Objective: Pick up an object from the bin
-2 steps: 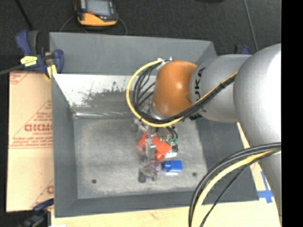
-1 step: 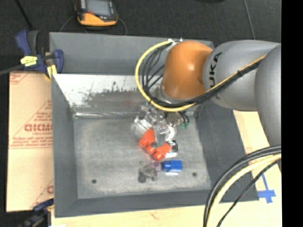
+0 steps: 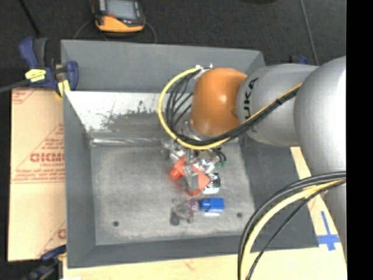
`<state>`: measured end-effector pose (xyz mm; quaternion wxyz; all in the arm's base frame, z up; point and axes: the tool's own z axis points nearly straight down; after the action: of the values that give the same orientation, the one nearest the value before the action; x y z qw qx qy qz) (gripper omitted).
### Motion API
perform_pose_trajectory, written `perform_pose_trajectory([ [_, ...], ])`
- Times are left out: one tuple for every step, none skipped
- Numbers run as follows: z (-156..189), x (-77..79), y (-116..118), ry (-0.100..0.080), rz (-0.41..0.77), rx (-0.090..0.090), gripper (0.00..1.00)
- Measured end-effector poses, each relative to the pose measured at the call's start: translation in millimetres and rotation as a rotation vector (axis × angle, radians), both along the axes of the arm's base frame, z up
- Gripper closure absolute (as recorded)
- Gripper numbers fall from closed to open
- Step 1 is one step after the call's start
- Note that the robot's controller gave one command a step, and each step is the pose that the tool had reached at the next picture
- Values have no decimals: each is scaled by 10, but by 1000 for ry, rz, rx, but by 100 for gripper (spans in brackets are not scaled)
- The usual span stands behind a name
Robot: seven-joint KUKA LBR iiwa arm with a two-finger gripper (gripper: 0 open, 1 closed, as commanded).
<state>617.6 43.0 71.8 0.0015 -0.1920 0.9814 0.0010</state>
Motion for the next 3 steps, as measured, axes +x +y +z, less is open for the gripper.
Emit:
perform_pose_trajectory([
  [35,10,3,-1,-4,2,100],
  [1210,16,14,-12,29,-2,100],
  [588,-355,39,5,146,-3,100],
])
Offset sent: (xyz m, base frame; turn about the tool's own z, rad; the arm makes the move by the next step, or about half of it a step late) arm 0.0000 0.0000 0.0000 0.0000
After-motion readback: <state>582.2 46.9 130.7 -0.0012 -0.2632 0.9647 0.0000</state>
